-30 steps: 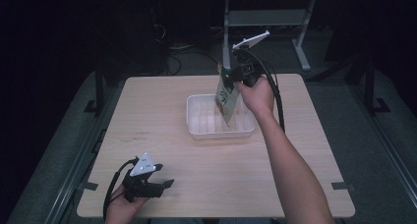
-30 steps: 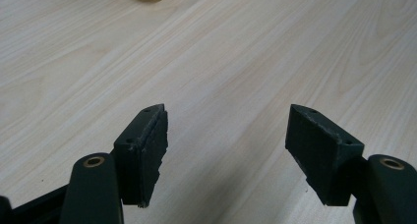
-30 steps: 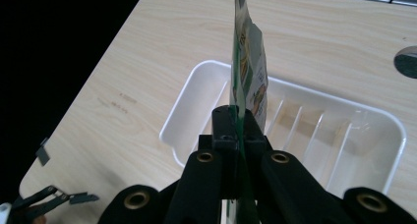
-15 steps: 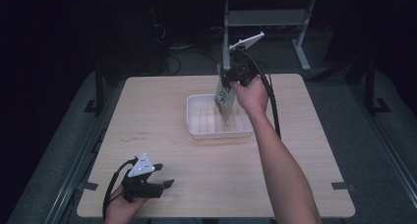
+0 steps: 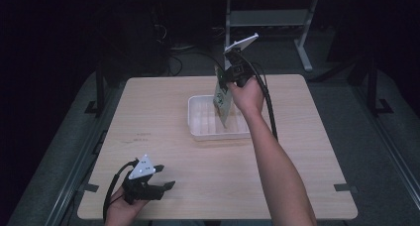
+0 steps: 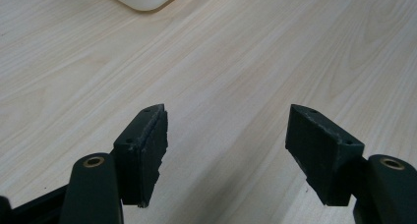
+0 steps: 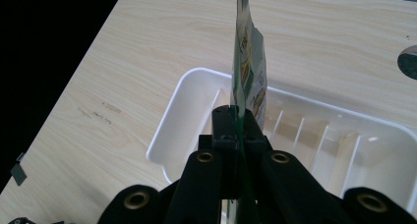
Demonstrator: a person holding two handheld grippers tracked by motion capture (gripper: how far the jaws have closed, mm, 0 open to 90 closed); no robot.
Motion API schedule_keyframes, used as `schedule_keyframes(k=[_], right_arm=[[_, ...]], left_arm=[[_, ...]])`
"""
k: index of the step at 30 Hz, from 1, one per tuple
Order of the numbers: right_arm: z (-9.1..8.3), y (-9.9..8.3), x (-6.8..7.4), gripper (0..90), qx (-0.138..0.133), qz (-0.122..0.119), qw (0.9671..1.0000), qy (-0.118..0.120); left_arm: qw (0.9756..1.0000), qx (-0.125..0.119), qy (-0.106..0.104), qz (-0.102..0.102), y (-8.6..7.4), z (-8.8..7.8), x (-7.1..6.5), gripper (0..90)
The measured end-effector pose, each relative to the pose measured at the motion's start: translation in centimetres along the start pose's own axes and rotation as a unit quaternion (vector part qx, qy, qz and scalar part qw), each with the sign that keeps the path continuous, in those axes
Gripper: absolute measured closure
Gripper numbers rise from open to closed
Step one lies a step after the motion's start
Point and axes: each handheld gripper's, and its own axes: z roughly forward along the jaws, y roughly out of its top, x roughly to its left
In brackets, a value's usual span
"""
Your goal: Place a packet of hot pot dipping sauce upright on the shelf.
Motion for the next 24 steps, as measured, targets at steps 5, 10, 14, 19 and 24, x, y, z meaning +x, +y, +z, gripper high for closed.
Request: schedule_keyframes(k=[5, 10, 14, 19, 24], right_arm=[[0.3, 0.2, 0.1, 89.4, -0.002, 0.004, 1.0, 0.002], [0.8, 0.5, 0.4, 89.3, -0.002, 0.005, 1.0, 0.004], [1.4, 0.6, 0.5, 89.3, 0.0, 0.005, 1.0, 0.005], [1.8, 0.8, 0.5, 89.3, -0.005, 0.01, 0.9999, 0.008], [2.2, 0.9, 0.3, 89.3, -0.007, 0.017, 0.9998, 0.01]], left_arm=[[1.0, -0.001, 0.001, 0.001, 0.0, 0.0, 0.0, 31.7], [1.0, -0.001, 0.001, 0.001, 0.0, 0.0, 0.0, 31.7], [1.0, -0.001, 0.0, 0.002, 0.0, 0.0, 0.0, 31.7], [1.0, 0.0, 0.001, 0.002, 0.0, -0.1, 0.1, 31.8], [1.0, 0.0, 0.002, 0.002, 0.0, -0.1, 0.1, 31.8]])
